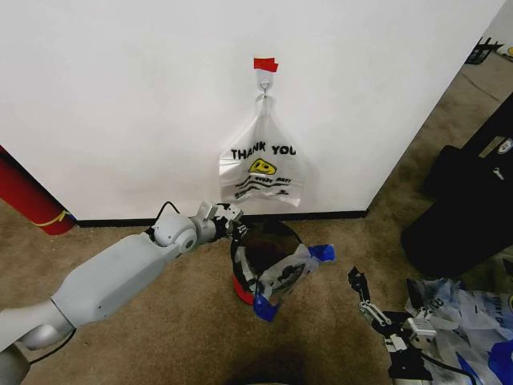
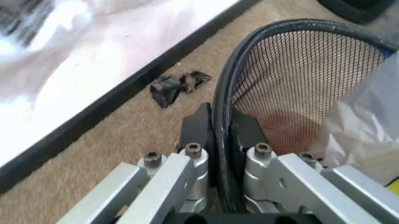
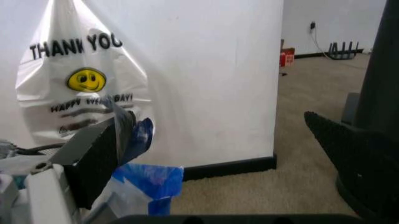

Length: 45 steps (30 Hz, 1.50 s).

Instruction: Pick up the garbage bag from the wall and place it over the trash bin.

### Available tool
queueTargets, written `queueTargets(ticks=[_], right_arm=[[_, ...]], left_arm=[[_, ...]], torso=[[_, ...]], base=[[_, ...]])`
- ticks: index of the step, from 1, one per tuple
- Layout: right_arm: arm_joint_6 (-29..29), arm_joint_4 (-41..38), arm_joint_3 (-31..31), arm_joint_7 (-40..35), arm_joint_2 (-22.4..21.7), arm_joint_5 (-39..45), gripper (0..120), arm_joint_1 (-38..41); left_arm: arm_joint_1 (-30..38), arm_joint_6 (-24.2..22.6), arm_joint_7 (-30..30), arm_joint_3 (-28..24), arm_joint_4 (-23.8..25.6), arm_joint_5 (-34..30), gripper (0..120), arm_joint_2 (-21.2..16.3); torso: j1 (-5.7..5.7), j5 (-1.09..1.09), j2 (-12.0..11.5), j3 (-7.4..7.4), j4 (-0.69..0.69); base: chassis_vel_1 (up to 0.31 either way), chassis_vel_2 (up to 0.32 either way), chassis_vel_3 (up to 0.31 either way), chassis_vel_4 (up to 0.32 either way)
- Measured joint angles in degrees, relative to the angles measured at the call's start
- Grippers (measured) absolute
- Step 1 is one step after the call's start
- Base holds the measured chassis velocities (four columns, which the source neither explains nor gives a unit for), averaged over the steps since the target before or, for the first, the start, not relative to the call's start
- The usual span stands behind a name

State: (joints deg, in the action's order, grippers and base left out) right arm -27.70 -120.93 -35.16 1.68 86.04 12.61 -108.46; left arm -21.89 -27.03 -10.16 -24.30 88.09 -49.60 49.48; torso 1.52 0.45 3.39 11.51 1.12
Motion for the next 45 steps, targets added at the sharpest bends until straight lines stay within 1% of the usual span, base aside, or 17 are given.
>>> queueTargets(ticks=[1, 2, 5, 6, 8, 9, 11, 14, 16, 18, 19, 21, 24, 26, 28, 35, 45], right_arm=[[0.5, 0.0, 0.1, -0.2, 0.0, 0.1, 100, 0.2], [0.8, 0.0, 0.1, -0.4, -0.1, 0.3, 100, 0.3], [2.3, -0.1, 0.4, -1.2, -0.4, 1.2, 100, 0.8], [2.3, -0.1, 0.4, -1.2, -0.4, 1.2, 100, 0.8], [3.3, -0.1, 0.6, -1.6, -0.8, 1.6, 100, 1.2], [3.9, -0.1, 0.7, -1.9, -1.0, 1.8, 100, 1.5], [5.4, -0.2, 0.8, -2.6, -1.4, 1.9, 100, 2.2], [7.5, -0.3, 1.3, -3.7, -1.9, 2.2, 100, 3.2], [8.1, -0.4, 1.4, -4.0, -2.0, 2.3, 100, 3.5], [9.0, -0.6, 1.5, -4.4, -2.3, 2.4, 100, 3.8], [9.7, -0.6, 1.6, -4.7, -2.5, 2.6, 100, 4.2], [10.9, -0.8, 1.6, -5.3, -2.8, 2.9, 100, 4.9], [11.7, -1.1, 1.6, -5.8, -3.0, 3.2, 100, 5.3], [12.5, -1.2, 1.8, -6.3, -3.3, 3.4, 100, 5.7], [13.0, -1.3, 2.2, -6.6, -3.3, 3.4, 100, 6.0], [13.8, -1.5, 2.7, -7.0, -3.3, 3.4, 100, 6.1], [13.8, -1.4, 3.0, -7.0, -3.1, 2.8, 100, 5.9]], left_arm=[[-2.2, -0.9, 3.5, 2.3, 2.2, -3.0, 4, -0.4], [-3.6, -1.5, 5.5, 3.7, 3.6, -5.0, 4, -0.6], [-10.1, -2.0, 12.4, 11.2, 9.2, -10.9, 4, -1.2], [-10.1, -2.0, 12.4, 11.2, 9.2, -10.9, 4, -1.2], [-14.7, -1.5, 17.1, 15.8, 12.4, -13.3, 4, -1.3], [-16.5, -1.2, 19.4, 17.4, 13.7, -14.4, 4, -1.3], [-20.0, -0.8, 25.1, 20.4, 16.3, -17.8, 4, -1.3], [-23.6, 0.4, 30.7, 23.7, 18.9, -22.4, 4, -1.1], [-24.4, 1.1, 32.0, 24.3, 19.5, -23.4, 4, -1.0], [-26.0, 2.7, 33.5, 25.3, 20.5, -24.7, 4, -0.8], [-27.6, 4.5, 33.9, 26.1, 21.4, -24.7, 4, -0.5], [-30.3, 7.4, 34.8, 27.1, 23.0, -24.5, 4, -0.1], [-32.0, 9.1, 35.9, 27.4, 23.9, -24.0, 4, 0.6], [-33.4, 10.7, 37.2, 27.5, 24.4, -22.3, 4, 1.6], [-34.4, 11.5, 38.1, 27.4, 24.4, -19.7, 4, 2.3], [-37.7, 13.1, 40.6, 26.8, 24.4, -15.3, 4, 3.7], [-39.3, 15.2, 41.7, 26.3, 22.3, -16.3, 4, 5.8]], torso=[[0.0, 0.01, 0.0, 0.0, 0.0], [0.0, 0.01, 0.0, 0.0, -0.01], [0.0, 0.01, 0.0, 0.0, -0.01], [0.0, 0.01, 0.0, 0.0, -0.01], [0.0, -0.01, 0.0, 0.0, -0.02], [0.0, 0.03, 0.0, 0.0, -0.03], [0.0, 0.01, 0.0, -0.01, -0.03], [0.0, 0.0, 0.0, 0.0, -0.02], [0.0, 0.0, 0.0, 0.0, -0.02], [0.0, 0.0, 0.0, -0.01, 0.0], [0.0, 0.01, 0.0, 0.0, 0.0], [0.0, -0.01, 0.0, 0.0, -0.02], [0.0, 0.01, 0.0, 0.0, -0.02], [0.0, 0.0, 0.0, 0.0, 0.0], [0.0, 0.0, 0.0, 0.0, 0.0], [0.0, 0.0, 0.0, -0.01, -0.01], [0.0, -0.01, 0.0, -0.01, -0.02]], base=[[0.0, 0.0, 0.0, 0.0], [0.0, 0.0, 0.0, 0.0], [0.0, 0.0, 0.0, 0.0], [0.0, 0.0, 0.0, 0.0], [0.0, 0.0, 0.0, 0.0], [0.0, 0.0, 0.0, 0.0], [0.0, 0.0, 0.0, 0.0], [0.0, 0.0, 0.0, 0.0], [0.0, 0.0, 0.0, 0.0], [0.0, 0.0, 0.0, 0.0], [0.0, 0.0, 0.0, 0.0], [0.0, 0.0, 0.0, 0.0], [0.0, 0.0, 0.0, 0.0], [0.0, 0.0, 0.0, 0.0], [0.0, 0.0, 0.0, 0.0], [0.0, 0.0, 0.0, 0.0], [0.0, 0.0, 0.0, 0.0]])
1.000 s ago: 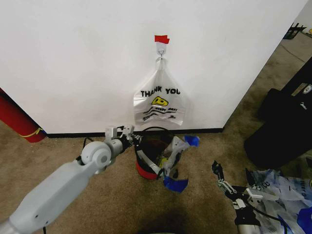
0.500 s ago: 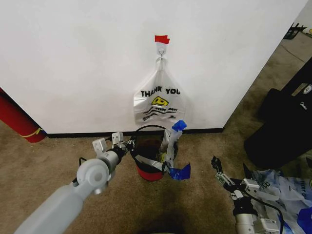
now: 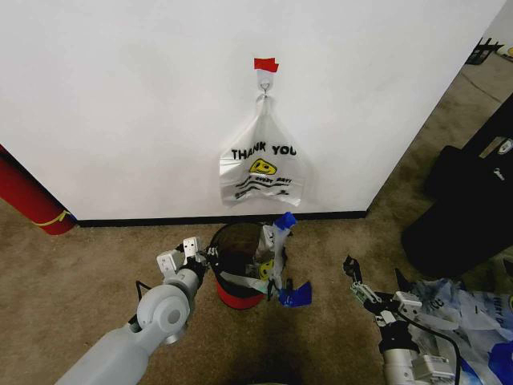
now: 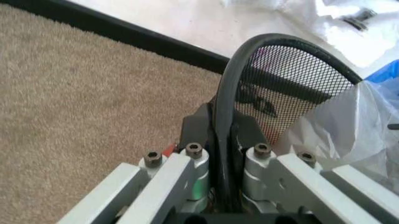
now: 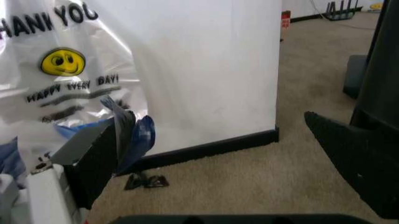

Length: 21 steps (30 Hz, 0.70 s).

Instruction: Pick up the garbage bag from the wall and place it over the trash bin.

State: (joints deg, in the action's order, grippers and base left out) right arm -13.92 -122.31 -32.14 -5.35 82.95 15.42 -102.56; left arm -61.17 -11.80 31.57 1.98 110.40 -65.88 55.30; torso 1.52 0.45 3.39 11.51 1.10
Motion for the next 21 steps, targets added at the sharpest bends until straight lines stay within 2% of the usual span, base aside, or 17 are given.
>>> queueTargets(ticks=[8, 11, 15, 21], right_arm=[[-0.3, 0.3, 0.1, 0.1, 0.1, -0.9, 100, -0.2], [-0.4, 0.7, 0.1, 0.1, 0.1, -1.0, 100, -0.1], [-0.4, 0.9, 0.6, 0.1, 0.1, -1.1, 100, 0.4], [-0.3, 1.6, 0.8, 0.1, 0.1, -1.2, 100, 1.1]], left_arm=[[-0.8, -1.3, -1.1, 0.7, 0.1, -0.4, 4, -0.5], [-1.7, -3.3, -2.1, 1.8, 2.0, 0.2, 19, -2.2], [-2.2, -4.5, -2.1, 2.3, 4.1, 2.3, 30, -2.7], [-2.9, -5.1, -2.0, 2.6, 8.5, 9.5, 50, -4.2]], torso=[[0.0, 0.03, 0.0, 0.0, 0.02], [0.0, 0.02, 0.0, 0.01, 0.02], [0.01, 0.03, 0.0, 0.01, 0.01], [0.0, 0.02, 0.0, 0.01, 0.0]], base=[[0.0, 0.0, 0.0, 0.0], [0.0, 0.0, 0.0, 0.0], [0.0, 0.0, 0.0, 0.0], [0.0, 0.0, 0.0, 0.0]])
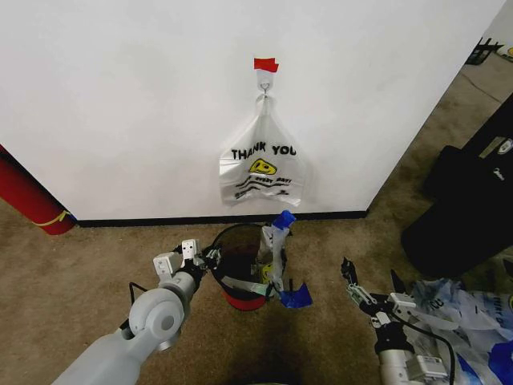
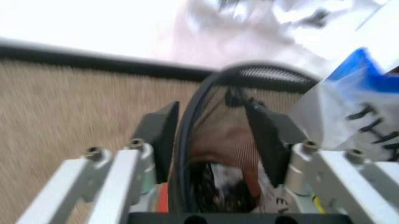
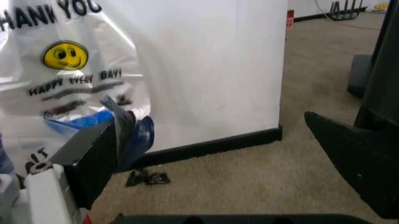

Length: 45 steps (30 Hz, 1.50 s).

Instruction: Pick up the garbage bag from the wall and place it over the trash bin.

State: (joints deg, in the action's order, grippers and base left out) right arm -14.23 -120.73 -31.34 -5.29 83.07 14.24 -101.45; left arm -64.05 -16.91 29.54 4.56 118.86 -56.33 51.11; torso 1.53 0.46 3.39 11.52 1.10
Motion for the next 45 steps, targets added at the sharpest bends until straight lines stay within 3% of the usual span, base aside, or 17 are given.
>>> queueTargets(ticks=[6, 9, 12, 14, 20, 28, 32, 35, 37, 39, 42, 43, 45], right_arm=[[0.1, 1.5, -0.5, -0.3, 0.0, 0.0, 100, 0.5], [0.6, 1.7, -0.6, -0.8, 0.1, -0.2, 100, 0.9], [1.3, 1.8, -0.7, -1.7, 0.3, -0.5, 100, 1.2], [1.7, 1.8, -0.9, -2.2, 0.4, -0.6, 100, 1.4], [1.9, 1.9, -1.2, -2.5, 0.8, -0.9, 100, 2.0], [1.8, 1.8, -1.2, -2.6, 1.1, -1.9, 100, 1.4], [1.7, 1.8, -1.5, -2.5, 1.3, -2.0, 100, 1.1], [1.6, 2.2, -1.7, -2.4, 1.3, -1.9, 100, 1.4], [1.6, 2.4, -1.7, -2.4, 1.3, -1.9, 100, 1.5], [1.6, 2.7, -1.5, -2.3, 1.3, -1.9, 100, 1.9], [1.6, 2.7, -1.5, -2.3, 1.3, -1.9, 100, 1.9], [1.6, 2.7, -1.4, -2.3, 1.3, -1.9, 100, 2.0], [1.6, 2.7, -1.4, -2.3, 1.3, -1.9, 100, 2.0]], left_arm=[[2.1, -3.3, -0.5, -1.6, 9.8, 5.0, 77, -3.5], [3.8, -5.8, -0.6, -3.6, 12.9, 5.2, 84, -4.4], [6.5, -9.6, -0.9, -5.9, 15.8, 4.3, 95, -5.6], [9.4, -13.7, -2.0, -7.7, 17.2, 0.0, 100, -6.7], [16.9, -17.8, -2.5, -14.6, 15.8, -3.4, 100, -7.0], [25.2, -18.8, 0.0, -24.1, 9.1, -6.7, 96, -3.6], [26.3, -18.5, -0.1, -25.3, 6.2, -5.4, 94, -3.1], [26.1, -16.8, -1.4, -25.7, 3.9, -2.6, 83, -3.1], [25.8, -16.4, -1.6, -25.7, 3.6, -2.4, 79, -3.1], [25.2, -15.9, -1.7, -25.5, 3.5, -2.4, 69, -3.0], [25.2, -15.8, -1.7, -25.5, 3.4, -2.4, 69, -2.9], [25.1, -15.8, -1.7, -25.5, 3.4, -2.4, 59, -2.9], [25.1, -15.8, -1.7, -25.5, 3.4, -2.4, 59, -2.9]], torso=[[0.0, -0.01, 0.0, 0.0, 0.01], [0.0, -0.02, 0.0, 0.0, 0.01], [0.0, -0.01, 0.0, 0.0, 0.01], [0.0, -0.01, 0.0, 0.0, 0.0], [0.0, -0.01, 0.0, 0.0, 0.0], [0.0, -0.01, 0.0, 0.0, 0.01], [0.0, -0.01, 0.0, 0.0, 0.01], [0.0, 0.0, 0.0, 0.0, 0.0], [0.0, -0.01, 0.0, 0.0, 0.0], [0.0, 0.0, 0.0, 0.0, 0.0], [0.0, 0.0, 0.0, 0.0, 0.0], [0.0, 0.0, 0.0, 0.0, 0.0], [0.0, -0.01, 0.0, 0.0, 0.0]], base=[[0.0, 0.0, 0.0, 0.0], [0.0, 0.0, 0.0, 0.0], [0.0, 0.0, 0.0, 0.0], [0.0, 0.0, 0.0, 0.0], [0.0, 0.0, 0.0, 0.0], [0.0, 0.0, 0.0, 0.0], [0.0, 0.0, 0.0, 0.0], [0.0, 0.0, 0.0, 0.0], [0.0, 0.0, 0.0, 0.0], [0.0, 0.0, 0.0, 0.0], [0.0, 0.0, 0.0, 0.0], [0.0, 0.0, 0.0, 0.0], [0.0, 0.0, 0.0, 0.0]])
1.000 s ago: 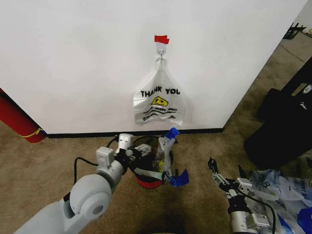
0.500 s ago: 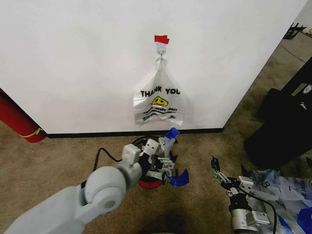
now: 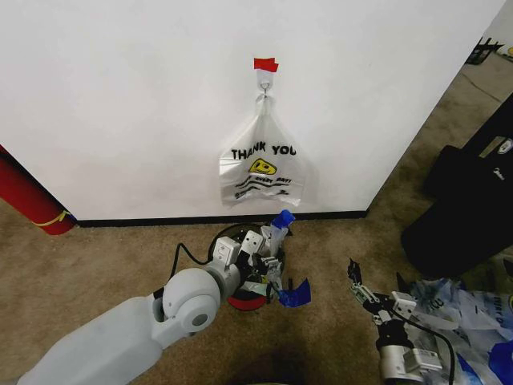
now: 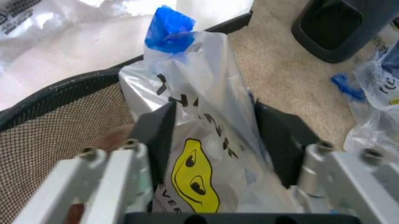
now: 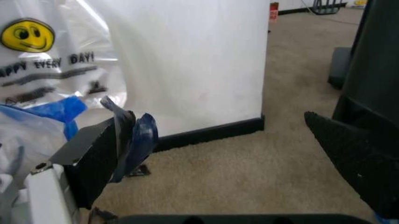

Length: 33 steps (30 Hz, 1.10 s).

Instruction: Pick up the garbage bag from the wall and place it over the trash bin.

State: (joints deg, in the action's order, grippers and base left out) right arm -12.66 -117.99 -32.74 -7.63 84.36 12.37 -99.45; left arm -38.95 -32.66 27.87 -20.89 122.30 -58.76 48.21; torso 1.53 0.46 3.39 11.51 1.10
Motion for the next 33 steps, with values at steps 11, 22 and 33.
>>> queueTargets(ticks=[11, 22, 33], right_arm=[[1.2, -0.2, 1.4, -0.3, -0.6, 0.0, 100, 1.2], [6.2, -1.2, 4.5, -1.8, -3.7, 4.4, 100, 2.9], [28.9, -0.7, 18.3, -12.0, -20.2, 29.9, 100, 21.5]], left_arm=[[-1.1, 0.1, 0.9, 1.0, 0.1, -1.0, 6, 0.2], [-2.6, 0.1, 1.6, 2.4, 0.9, -2.4, 0, 0.0], [-3.9, -0.1, 1.9, 3.2, 2.7, -3.3, 0, -0.7]], torso=[[0.0, 0.0, 0.0, 0.0, 0.0], [0.0, 0.0, 0.0, 0.0, 0.02], [0.0, 0.0, 0.0, 0.01, 0.0]], base=[[0.0, 0.0, 0.0, 0.0], [0.0, 0.0, 0.0, 0.0], [0.0, 0.0, 0.0, 0.0]])
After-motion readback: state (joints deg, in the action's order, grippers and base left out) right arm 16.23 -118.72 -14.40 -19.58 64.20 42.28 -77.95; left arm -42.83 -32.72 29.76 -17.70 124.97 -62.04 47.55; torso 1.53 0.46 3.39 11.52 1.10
